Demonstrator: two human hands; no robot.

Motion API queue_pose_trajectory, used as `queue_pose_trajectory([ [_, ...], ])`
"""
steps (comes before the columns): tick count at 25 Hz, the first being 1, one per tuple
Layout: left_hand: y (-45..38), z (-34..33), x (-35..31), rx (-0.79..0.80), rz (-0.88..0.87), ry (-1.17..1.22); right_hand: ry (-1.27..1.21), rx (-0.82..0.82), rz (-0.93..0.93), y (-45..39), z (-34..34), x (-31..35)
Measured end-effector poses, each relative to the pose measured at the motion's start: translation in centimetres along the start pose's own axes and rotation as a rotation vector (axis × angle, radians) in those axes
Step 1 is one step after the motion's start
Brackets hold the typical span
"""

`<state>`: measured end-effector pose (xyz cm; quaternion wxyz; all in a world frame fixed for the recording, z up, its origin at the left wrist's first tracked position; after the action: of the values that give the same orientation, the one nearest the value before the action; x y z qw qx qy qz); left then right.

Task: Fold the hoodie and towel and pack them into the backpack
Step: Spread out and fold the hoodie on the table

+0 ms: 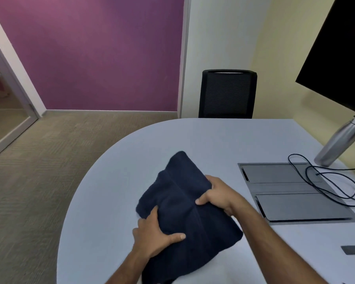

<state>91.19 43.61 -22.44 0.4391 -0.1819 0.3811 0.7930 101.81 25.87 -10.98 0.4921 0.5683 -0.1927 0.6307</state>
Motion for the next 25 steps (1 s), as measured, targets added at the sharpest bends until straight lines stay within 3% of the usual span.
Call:
queue_pose_trajectory([
  [4,-0.5,-0.9,-7.0,0.399,-0.025,0.85,0.699,-0.005,0.211,3.6,2.7,9.2],
  [6,-0.2,0.0,-10.4,0.496,0.023,1.241,0.978,-0.076,0.347,5.8,3.1,12.7],
  [8,-0.4,0.8,-12.3,0.517,0.039,1.409,1.192,-0.211,0.479,7.3,3.0,13.4],
  [10,-0.8,0.8,-12.3,0.478,0.035,1.32,1.3,-0.347,0.668,8.1,1.8,10.7],
  [12,-0.6,-1.0,-10.4,0.46,0.044,1.103,1.367,-0.351,0.627,7.5,0.4,3.9],
  [16,0.7,-6.7,-1.8,0.405,0.357,0.727,1.325,0.008,0.316,6.9,-3.9,-13.3],
  [18,0.1,-7.5,1.5,0.265,0.398,0.607,1.231,0.102,0.333,8.1,-5.2,-16.7],
  [19,-0.5,-7.0,2.2,0.136,0.361,0.556,1.183,0.069,0.407,8.6,-5.0,-16.0],
  [20,-1.0,-5.9,2.0,-0.027,0.258,0.466,1.117,-0.025,0.493,9.0,-4.3,-14.5],
  [22,-0.1,-3.2,-1.7,-0.345,-0.125,0.195,0.969,-0.217,0.463,8.6,-1.4,-12.9],
  [23,1.1,-2.9,-4.5,-0.425,-0.359,0.047,0.935,-0.27,0.401,8.0,-0.2,-12.9],
  [25,2.4,-5.7,-7.8,-0.403,-0.703,-0.344,0.987,-0.223,0.238,6.4,0.5,-14.2],
])
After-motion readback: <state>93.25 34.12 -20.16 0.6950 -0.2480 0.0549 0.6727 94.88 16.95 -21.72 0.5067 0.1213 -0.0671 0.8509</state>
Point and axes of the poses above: each hand's wrist, its own y-axis away from the middle knuckle, its own z-axis out of the back of the hand, x = y × z, the point moved 9 cm from there along -y, towards the middle knuckle, and after that the axes turned 6 degrees about z, right-handed, at the moved point
